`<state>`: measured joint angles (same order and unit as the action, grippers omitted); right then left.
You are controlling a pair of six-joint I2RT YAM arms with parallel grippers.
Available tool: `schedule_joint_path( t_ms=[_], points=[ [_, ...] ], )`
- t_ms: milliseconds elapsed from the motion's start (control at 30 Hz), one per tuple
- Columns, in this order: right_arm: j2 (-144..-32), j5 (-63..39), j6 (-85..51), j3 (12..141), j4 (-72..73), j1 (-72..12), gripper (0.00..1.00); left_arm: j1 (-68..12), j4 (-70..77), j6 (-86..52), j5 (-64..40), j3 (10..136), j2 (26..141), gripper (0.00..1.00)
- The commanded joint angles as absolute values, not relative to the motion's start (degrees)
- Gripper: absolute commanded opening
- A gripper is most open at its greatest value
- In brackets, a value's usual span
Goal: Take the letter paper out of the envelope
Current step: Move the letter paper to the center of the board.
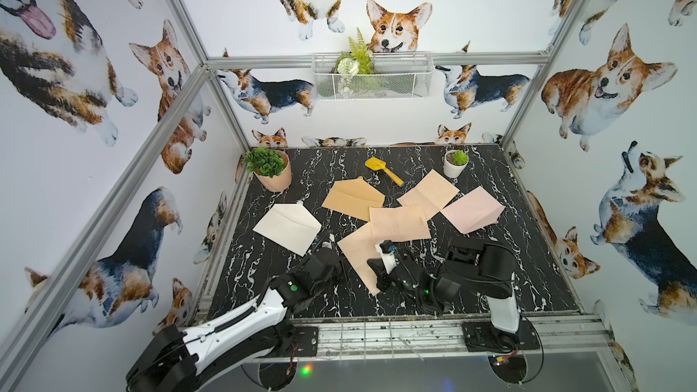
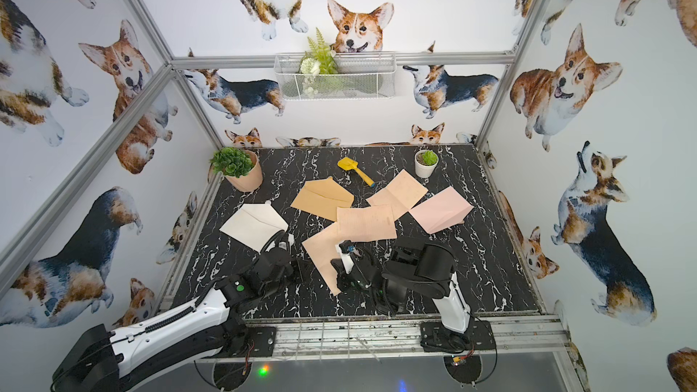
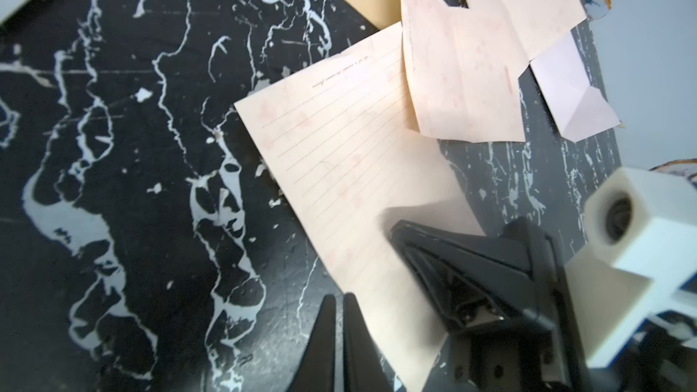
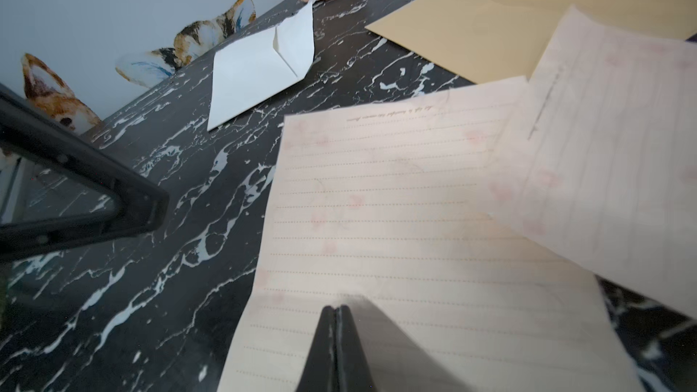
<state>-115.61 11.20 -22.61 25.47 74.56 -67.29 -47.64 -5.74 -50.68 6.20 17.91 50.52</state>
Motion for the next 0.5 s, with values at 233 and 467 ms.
schedule_joint_path(
  t_ms=[233, 467],
  points=[
    [-108.06, 15.57, -22.47, 19.71, 75.78, -67.94, 0.0, -47.64, 5.9, -49.17, 2.05, 21.29, 67.61, 0.07],
    [-103.28, 21.55, -22.26, 14.95, 76.46, -67.93, 0.0, -47.64, 7.68, -47.31, -0.27, 27.63, 74.52, 0.05]
  ],
)
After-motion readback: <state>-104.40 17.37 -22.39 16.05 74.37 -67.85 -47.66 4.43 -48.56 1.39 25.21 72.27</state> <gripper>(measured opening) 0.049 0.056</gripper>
